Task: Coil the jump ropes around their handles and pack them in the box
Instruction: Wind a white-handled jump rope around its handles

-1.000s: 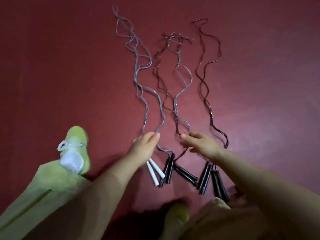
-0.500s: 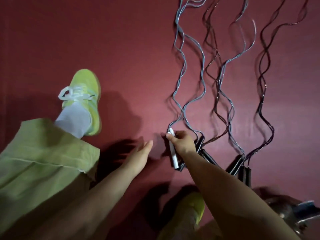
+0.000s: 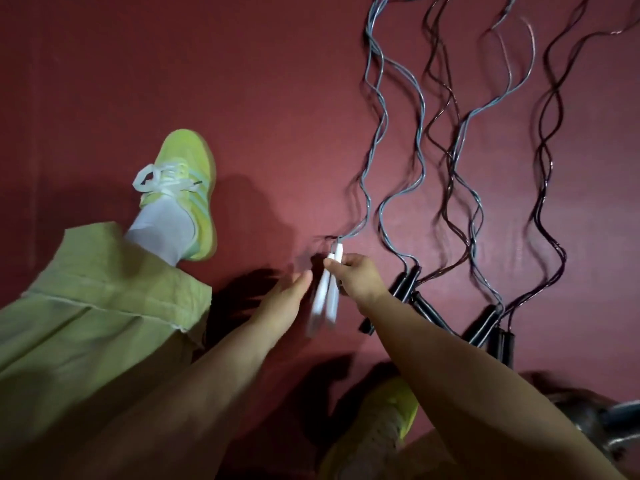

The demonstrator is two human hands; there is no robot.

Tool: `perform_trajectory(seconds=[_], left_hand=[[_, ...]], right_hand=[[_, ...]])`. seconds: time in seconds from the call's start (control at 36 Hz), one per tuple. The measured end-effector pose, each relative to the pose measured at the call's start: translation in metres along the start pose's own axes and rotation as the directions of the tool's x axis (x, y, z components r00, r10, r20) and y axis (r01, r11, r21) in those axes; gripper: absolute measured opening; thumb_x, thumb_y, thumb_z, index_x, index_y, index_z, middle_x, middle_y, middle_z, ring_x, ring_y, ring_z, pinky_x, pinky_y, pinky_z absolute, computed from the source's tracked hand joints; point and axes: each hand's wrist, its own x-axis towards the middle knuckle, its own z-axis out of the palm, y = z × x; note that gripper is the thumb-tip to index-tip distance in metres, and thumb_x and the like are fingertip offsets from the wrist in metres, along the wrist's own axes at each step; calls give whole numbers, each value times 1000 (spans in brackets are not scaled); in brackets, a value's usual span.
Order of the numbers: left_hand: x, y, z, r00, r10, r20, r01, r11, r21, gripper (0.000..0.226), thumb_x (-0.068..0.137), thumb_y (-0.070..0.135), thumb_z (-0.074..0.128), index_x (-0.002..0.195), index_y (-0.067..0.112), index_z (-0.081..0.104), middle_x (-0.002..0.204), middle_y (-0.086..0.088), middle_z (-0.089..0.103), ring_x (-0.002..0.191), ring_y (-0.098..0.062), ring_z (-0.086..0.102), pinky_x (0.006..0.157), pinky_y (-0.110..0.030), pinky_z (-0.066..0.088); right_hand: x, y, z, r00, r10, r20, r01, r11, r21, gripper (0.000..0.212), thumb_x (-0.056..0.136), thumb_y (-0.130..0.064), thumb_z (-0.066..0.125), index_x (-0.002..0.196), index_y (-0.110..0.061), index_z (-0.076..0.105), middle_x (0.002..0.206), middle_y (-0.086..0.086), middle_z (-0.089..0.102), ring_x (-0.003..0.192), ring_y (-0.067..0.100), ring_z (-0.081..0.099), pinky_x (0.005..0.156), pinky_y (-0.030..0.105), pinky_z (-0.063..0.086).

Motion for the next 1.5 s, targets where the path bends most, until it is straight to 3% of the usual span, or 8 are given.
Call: perform_trajectory(seconds=[0.28, 0.47, 0.61, 0.78, 1.0, 1.14, 1.31, 1.5], left_hand=[[-81, 46, -29, 885, 30, 464, 38, 990, -136, 14, 94, 22, 57, 96, 10, 64, 78, -3, 70, 65, -18, 66, 80, -36, 55], [-155, 85, -48, 821, 188, 540, -95, 976, -194, 16, 92, 20, 53, 91, 5, 58, 65, 0, 64, 50, -13, 56, 88, -46, 50], [-223, 102, -60, 752, 243, 613, -195, 970, -145, 21, 84, 23, 63, 89, 3, 57, 65, -2, 61, 52, -14, 54, 72, -37, 58], [-287, 111, -59, 726, 279, 629, -206, 960, -188, 23, 81, 21, 61, 95, 2, 62, 65, -6, 58, 56, -20, 57, 65, -39, 58], [-328, 122, -32, 765, 180, 618, -149, 984, -103, 21, 98, 26, 42, 95, 10, 56, 60, 1, 50, 52, -13, 52, 56, -27, 52], [-318, 142, -27, 742, 123, 659, -94, 992, -80, 19, 97, 24, 44, 81, 15, 49, 57, 5, 44, 46, -8, 44, 49, -20, 44], [-292, 163, -43, 637, 370, 677, -115, 913, -391, 17, 74, 21, 68, 71, 16, 52, 56, 4, 39, 42, -8, 38, 43, -20, 40], [-263, 181, -62, 582, 597, 553, -156, 749, -644, 52, 44, 26, 95, 72, 15, 52, 56, 5, 39, 40, -6, 39, 40, -21, 41]], right_hand=[[-97, -85, -35, 975, -150, 163, 62, 892, 448, 20, 93, -14, 62, 74, -9, 60, 65, 4, 56, 69, 23, 51, 78, 41, 42], [-171, -139, -78, 887, -398, -233, 435, 890, 137, 43, 99, -50, 39, 112, -19, 64, 106, -3, 66, 98, 13, 61, 90, 32, 47], [-232, -159, -95, 793, -608, -18, 605, 792, -85, 54, 104, -46, 19, 144, -19, 43, 148, -3, 45, 132, 1, 40, 114, 22, 26], [-285, -167, -96, 741, -670, 45, 670, 734, -115, 55, 95, -62, 21, 116, -32, 63, 123, -4, 63, 116, 4, 56, 102, 24, 40], [-322, -145, -98, 649, -747, 148, 759, 620, -200, 54, 97, -46, 21, 91, 1, 48, 71, -10, 39, 66, 5, 37, 66, 22, 34], [-320, -152, -102, 652, -739, 172, 758, 630, -168, 61, 85, -72, 19, 81, -22, 53, 68, -8, 51, 65, 12, 45, 68, 32, 41], [-301, -169, -107, 713, -688, 132, 701, 703, -121, 107, 68, -95, 7, 82, 3, 48, 63, 3, 39, 61, 18, 37, 66, 40, 33], [-295, -189, -97, 744, -641, 188, 667, 692, -277, 85, 75, -78, 2, 83, -20, 64, 61, -3, 53, 64, 14, 50, 73, 34, 41]])
